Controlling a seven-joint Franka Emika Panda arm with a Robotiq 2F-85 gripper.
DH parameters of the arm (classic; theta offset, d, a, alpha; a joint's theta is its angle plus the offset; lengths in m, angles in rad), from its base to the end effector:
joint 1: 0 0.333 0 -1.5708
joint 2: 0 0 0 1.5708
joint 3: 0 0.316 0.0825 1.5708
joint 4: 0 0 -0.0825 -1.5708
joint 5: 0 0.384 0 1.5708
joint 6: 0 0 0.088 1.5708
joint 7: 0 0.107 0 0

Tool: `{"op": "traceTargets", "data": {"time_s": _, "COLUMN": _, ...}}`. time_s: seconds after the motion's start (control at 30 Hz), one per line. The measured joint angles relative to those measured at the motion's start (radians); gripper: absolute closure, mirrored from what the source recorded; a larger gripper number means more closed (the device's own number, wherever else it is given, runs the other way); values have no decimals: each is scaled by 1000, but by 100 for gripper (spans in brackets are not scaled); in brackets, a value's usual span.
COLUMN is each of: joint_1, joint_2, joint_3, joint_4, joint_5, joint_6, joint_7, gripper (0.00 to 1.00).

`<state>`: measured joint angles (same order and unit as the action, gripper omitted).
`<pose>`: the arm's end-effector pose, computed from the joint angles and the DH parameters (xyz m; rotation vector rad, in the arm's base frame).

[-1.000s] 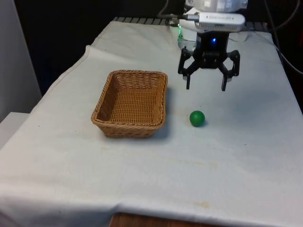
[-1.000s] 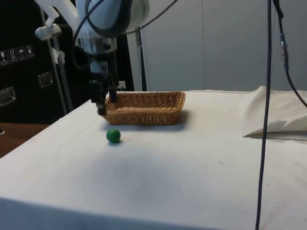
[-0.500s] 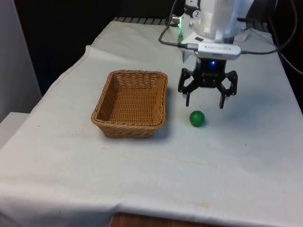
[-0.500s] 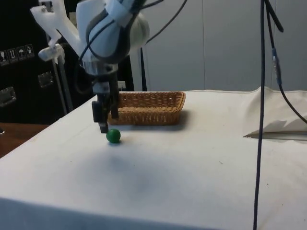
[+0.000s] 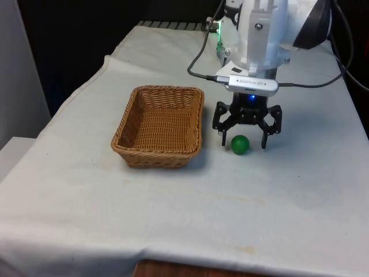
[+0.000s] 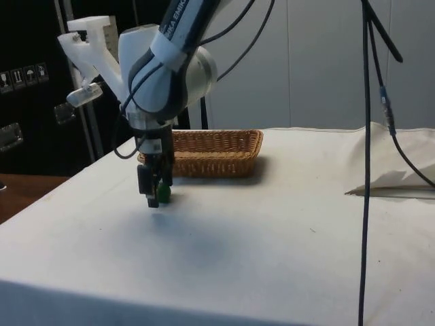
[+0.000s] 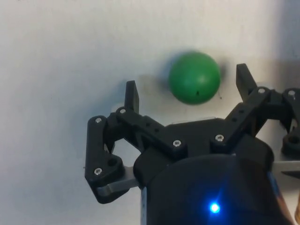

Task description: Pick up the ball and place it into the basket.

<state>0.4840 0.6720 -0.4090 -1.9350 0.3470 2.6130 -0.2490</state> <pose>0.6234 0.0477 0.1664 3.0640 0.1822 0.1229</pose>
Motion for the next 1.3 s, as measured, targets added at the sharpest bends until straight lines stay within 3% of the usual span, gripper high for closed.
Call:
{"op": "traceTargets", "data": {"time_s": 0.5, "joint_1": -2, "joint_2": 0, "joint_3": 0, "joint_4": 2, "joint_5": 0, "joint_6": 5, "joint_7": 0, "gripper": 2}}
{"op": "traceTargets", "data": {"time_s": 0.53, "joint_1": -2, "joint_2": 0, "joint_3": 0, "joint_4": 2, "joint_5": 0, "joint_6": 5, "joint_7": 0, "gripper": 8}}
{"op": "traceTargets", "data": {"time_s": 0.57, "joint_1": -3, "joint_2": 0, "joint_3": 0, "joint_4": 3, "joint_5": 0, "joint_6": 5, "joint_7": 0, "gripper": 8}}
{"op": "traceTargets", "data": {"time_s": 0.6, "joint_1": -4, "joint_2": 0, "joint_3": 0, "joint_4": 3, "joint_5": 0, "joint_6": 5, "joint_7": -1, "gripper": 17}}
{"op": "traceTargets", "data": {"time_s": 0.7, "joint_1": -6, "joint_2": 0, "joint_3": 0, "joint_4": 4, "joint_5": 0, "joint_6": 4, "joint_7": -1, "gripper": 48}}
{"op": "traceTargets", "data": {"time_s": 0.77, "joint_1": -6, "joint_2": 0, "joint_3": 0, "joint_4": 4, "joint_5": 0, "joint_6": 3, "joint_7": -1, "gripper": 80}}
{"op": "traceTargets", "data": {"time_s": 0.83, "joint_1": -7, "joint_2": 0, "joint_3": 0, "joint_4": 5, "joint_5": 0, "joint_6": 3, "joint_7": -1, "gripper": 99}}
{"op": "traceTargets", "data": {"time_s": 1.3, "joint_1": -8, "joint_2": -13, "joint_3": -7, "joint_4": 10, "joint_5": 0, "joint_6": -6, "joint_7": -4, "gripper": 100}}
